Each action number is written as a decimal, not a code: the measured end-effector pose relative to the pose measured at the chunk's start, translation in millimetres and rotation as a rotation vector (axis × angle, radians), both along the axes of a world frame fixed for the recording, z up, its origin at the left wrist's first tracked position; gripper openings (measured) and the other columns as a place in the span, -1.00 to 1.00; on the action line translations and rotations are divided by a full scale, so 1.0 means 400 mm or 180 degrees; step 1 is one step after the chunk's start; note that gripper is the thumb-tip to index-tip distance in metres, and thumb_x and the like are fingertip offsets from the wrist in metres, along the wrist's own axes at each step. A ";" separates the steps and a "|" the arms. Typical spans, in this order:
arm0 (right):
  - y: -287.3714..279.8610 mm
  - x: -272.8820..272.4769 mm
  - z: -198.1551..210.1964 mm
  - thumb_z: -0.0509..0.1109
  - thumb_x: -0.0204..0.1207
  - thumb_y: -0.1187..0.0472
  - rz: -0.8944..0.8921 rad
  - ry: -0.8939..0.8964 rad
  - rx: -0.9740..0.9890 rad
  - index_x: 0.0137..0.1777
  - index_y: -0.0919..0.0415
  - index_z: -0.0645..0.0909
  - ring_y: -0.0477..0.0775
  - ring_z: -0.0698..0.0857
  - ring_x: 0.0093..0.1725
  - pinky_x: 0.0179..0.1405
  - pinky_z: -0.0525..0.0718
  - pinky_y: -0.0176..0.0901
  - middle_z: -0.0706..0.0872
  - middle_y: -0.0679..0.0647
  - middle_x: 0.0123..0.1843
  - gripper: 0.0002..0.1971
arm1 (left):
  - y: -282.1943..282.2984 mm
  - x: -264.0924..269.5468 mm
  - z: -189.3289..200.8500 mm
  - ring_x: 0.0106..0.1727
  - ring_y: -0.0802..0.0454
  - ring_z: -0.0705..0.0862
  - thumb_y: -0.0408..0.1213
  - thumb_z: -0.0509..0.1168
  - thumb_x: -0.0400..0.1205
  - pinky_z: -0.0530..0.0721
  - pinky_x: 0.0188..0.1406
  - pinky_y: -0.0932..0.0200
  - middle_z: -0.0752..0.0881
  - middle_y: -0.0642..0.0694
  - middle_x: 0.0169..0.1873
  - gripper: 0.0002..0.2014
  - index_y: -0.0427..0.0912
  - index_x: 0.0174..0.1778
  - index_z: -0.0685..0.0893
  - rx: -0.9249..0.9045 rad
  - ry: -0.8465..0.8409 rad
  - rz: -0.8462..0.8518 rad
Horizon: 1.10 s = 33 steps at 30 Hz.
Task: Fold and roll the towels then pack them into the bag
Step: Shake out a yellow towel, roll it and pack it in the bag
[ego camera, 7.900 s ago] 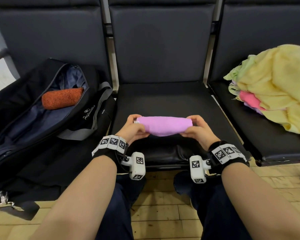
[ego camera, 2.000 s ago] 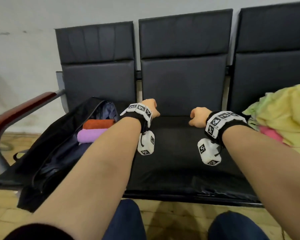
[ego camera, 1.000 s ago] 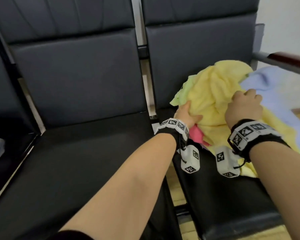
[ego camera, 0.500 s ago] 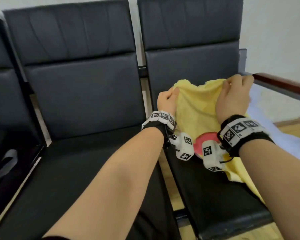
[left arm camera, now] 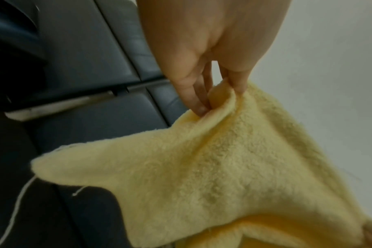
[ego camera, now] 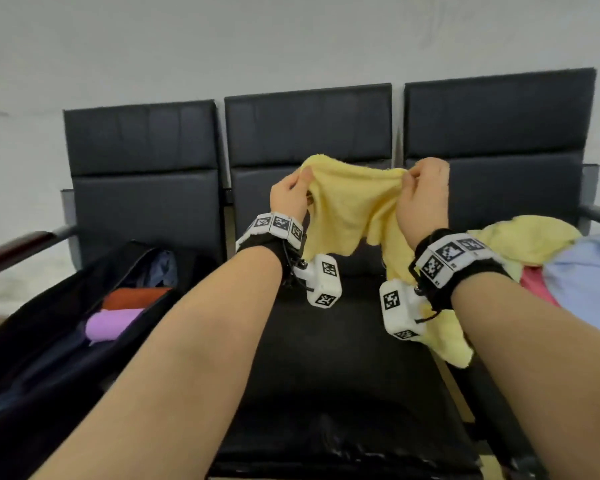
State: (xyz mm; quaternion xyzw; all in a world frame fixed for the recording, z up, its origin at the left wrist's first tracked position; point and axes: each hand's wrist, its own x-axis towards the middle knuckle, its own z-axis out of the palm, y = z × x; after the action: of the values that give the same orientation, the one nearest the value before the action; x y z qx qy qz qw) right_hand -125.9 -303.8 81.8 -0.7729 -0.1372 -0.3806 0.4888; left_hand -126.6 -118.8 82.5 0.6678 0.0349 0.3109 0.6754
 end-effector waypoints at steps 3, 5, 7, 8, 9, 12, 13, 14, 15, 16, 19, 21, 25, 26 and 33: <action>0.093 -0.030 -0.033 0.14 0.69 0.34 0.0217 0.0367 -0.0161 0.04 0.35 0.47 -0.04 0.42 -0.07 -0.04 0.30 -0.36 0.48 0.26 0.18 -0.90 | 0.116 -0.066 -0.024 -0.21 0.05 0.65 -0.22 0.30 0.68 0.71 -0.19 0.19 0.68 -0.06 -0.24 -0.80 -0.24 0.09 0.73 -0.0012 0.0256 -0.0082; 0.141 -0.051 -0.071 0.14 0.68 0.33 0.0304 0.0635 -0.0319 0.08 0.38 0.48 0.00 0.43 0.00 -0.05 0.29 -0.37 0.52 0.27 0.19 -0.87 | 0.177 -0.113 -0.057 -0.23 0.04 0.62 -0.22 0.29 0.69 0.67 -0.20 0.19 0.66 -0.06 -0.28 -0.83 -0.20 0.07 0.72 0.0078 0.0514 -0.0109; 0.171 -0.072 -0.113 0.15 0.68 0.32 0.0313 0.0892 -0.0415 0.09 0.37 0.49 0.03 0.47 0.01 -0.02 0.36 -0.26 0.56 0.26 0.17 -0.87 | 0.216 -0.156 -0.092 -0.28 0.01 0.58 -0.22 0.30 0.68 0.60 -0.23 0.12 0.64 -0.08 -0.32 -0.90 -0.09 -0.03 0.72 0.0222 0.0759 -0.0066; 0.181 -0.079 -0.132 0.16 0.68 0.31 0.0296 0.0993 -0.0422 0.08 0.36 0.50 0.04 0.49 0.00 -0.03 0.40 -0.21 0.58 0.26 0.16 -0.86 | 0.231 -0.171 -0.110 -0.27 -0.01 0.59 -0.21 0.32 0.66 0.60 -0.22 0.10 0.66 -0.10 -0.31 -0.91 -0.05 -0.08 0.73 0.0297 0.0844 -0.0019; 0.188 -0.089 -0.147 0.16 0.67 0.31 0.0286 0.1101 -0.0423 0.09 0.35 0.51 0.06 0.51 -0.01 -0.05 0.41 -0.18 0.60 0.25 0.15 -0.86 | 0.245 -0.188 -0.126 -0.25 -0.03 0.60 -0.19 0.34 0.64 0.61 -0.18 0.07 0.67 -0.11 -0.31 -0.91 -0.04 -0.12 0.74 0.0355 0.0938 0.0005; 0.205 -0.117 -0.191 0.21 0.65 0.25 0.0401 0.1592 -0.0558 0.25 0.27 0.55 0.06 0.57 0.02 -0.05 0.46 -0.18 0.65 0.17 0.16 -0.76 | 0.272 -0.236 -0.171 -0.23 -0.08 0.63 -0.17 0.38 0.62 0.70 -0.14 0.01 0.67 -0.10 -0.34 -0.90 -0.10 -0.11 0.75 0.0335 0.1279 -0.0049; 0.207 -0.123 -0.202 0.25 0.63 0.22 0.0546 0.1801 -0.0740 0.37 0.23 0.51 0.06 0.58 0.11 0.03 0.50 -0.15 0.63 0.13 0.23 -0.67 | 0.272 -0.248 -0.177 -0.21 -0.08 0.66 -0.19 0.38 0.62 0.72 -0.14 0.01 0.69 -0.11 -0.29 -0.89 -0.13 -0.06 0.75 0.0286 0.1351 -0.0129; 0.211 -0.128 -0.214 0.31 0.60 0.19 0.0743 0.1985 -0.0928 0.48 0.17 0.43 0.09 0.57 0.26 0.17 0.54 -0.11 0.57 0.14 0.37 -0.56 | 0.269 -0.261 -0.179 -0.16 -0.08 0.68 -0.22 0.38 0.63 0.73 -0.11 0.00 0.70 -0.14 -0.23 -0.87 -0.18 0.00 0.74 0.0220 0.1401 -0.0209; 0.215 -0.139 -0.224 0.37 0.57 0.16 0.0964 0.2147 -0.1043 0.57 0.10 0.34 0.12 0.50 0.43 0.33 0.52 -0.06 0.45 0.16 0.52 -0.43 | 0.264 -0.271 -0.183 -0.10 -0.09 0.69 -0.26 0.37 0.63 0.73 -0.05 -0.02 0.70 -0.17 -0.18 -0.87 -0.24 0.01 0.73 0.0125 0.1431 -0.0283; 0.222 -0.153 -0.229 0.42 0.54 0.15 0.1189 0.2290 -0.1046 0.62 0.04 0.25 0.12 0.39 0.55 0.44 0.46 -0.03 0.31 0.16 0.63 -0.33 | 0.258 -0.278 -0.183 -0.07 -0.10 0.68 -0.31 0.35 0.65 0.73 0.00 -0.04 0.69 -0.20 -0.16 -0.90 -0.28 -0.04 0.70 0.0080 0.1489 -0.0370; 0.243 -0.198 -0.234 0.48 0.50 0.22 0.1725 0.2488 -0.0823 0.64 -0.01 0.22 0.08 0.32 0.59 0.39 0.45 -0.11 0.27 0.11 0.65 -0.26 | 0.238 -0.293 -0.185 -0.20 -0.07 0.70 -0.45 0.23 0.68 0.78 -0.07 0.06 0.66 -0.19 -0.25 -0.85 -0.29 -0.22 0.58 0.0036 0.1617 -0.0665; 0.259 -0.228 -0.227 0.49 0.50 0.20 0.1963 0.2662 -0.0838 0.59 0.05 0.30 0.03 0.54 0.36 0.17 0.54 -0.18 0.48 0.10 0.50 -0.31 | 0.226 -0.305 -0.186 -0.25 -0.04 0.73 -0.49 0.21 0.68 0.79 -0.18 0.16 0.68 -0.23 -0.23 -0.92 -0.39 -0.05 0.61 -0.0180 0.1534 -0.0845; 0.288 -0.253 -0.236 0.53 0.47 0.15 0.2162 0.2849 -0.1367 0.43 0.12 0.37 0.13 0.71 0.16 0.10 0.71 0.07 0.69 0.06 0.18 -0.43 | 0.220 -0.318 -0.185 -0.31 -0.01 0.77 -0.52 0.21 0.68 0.80 -0.29 0.21 0.69 -0.36 -0.17 -0.78 -0.52 0.22 0.57 -0.0523 0.1292 -0.1081; 0.294 -0.248 -0.245 0.54 0.46 0.18 0.2031 0.2773 -0.1438 0.41 0.17 0.39 0.15 0.72 0.12 0.11 0.73 0.11 0.69 0.10 0.13 -0.43 | 0.223 -0.315 -0.184 -0.28 -0.02 0.77 -0.54 0.22 0.67 0.80 -0.28 0.21 0.69 -0.37 -0.16 -0.78 -0.52 0.22 0.57 -0.0521 0.1259 -0.1133; 0.329 -0.217 -0.239 0.51 0.49 0.20 0.1875 0.2406 -0.1046 0.20 0.30 0.56 0.22 0.72 0.11 0.07 0.73 0.15 0.71 0.21 0.11 -0.66 | 0.269 -0.298 -0.141 -0.36 0.05 0.69 -0.49 0.30 0.64 0.74 -0.30 0.21 0.65 -0.17 -0.36 -0.86 -0.32 0.09 0.66 0.0205 0.1048 -0.1487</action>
State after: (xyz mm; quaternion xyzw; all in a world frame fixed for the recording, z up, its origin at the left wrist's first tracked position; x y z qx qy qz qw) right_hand -212.8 -172.2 -13.9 -0.8519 -0.2210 0.1064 0.4628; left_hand -245.8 -11.2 26.2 0.7204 -0.0206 0.0354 0.6924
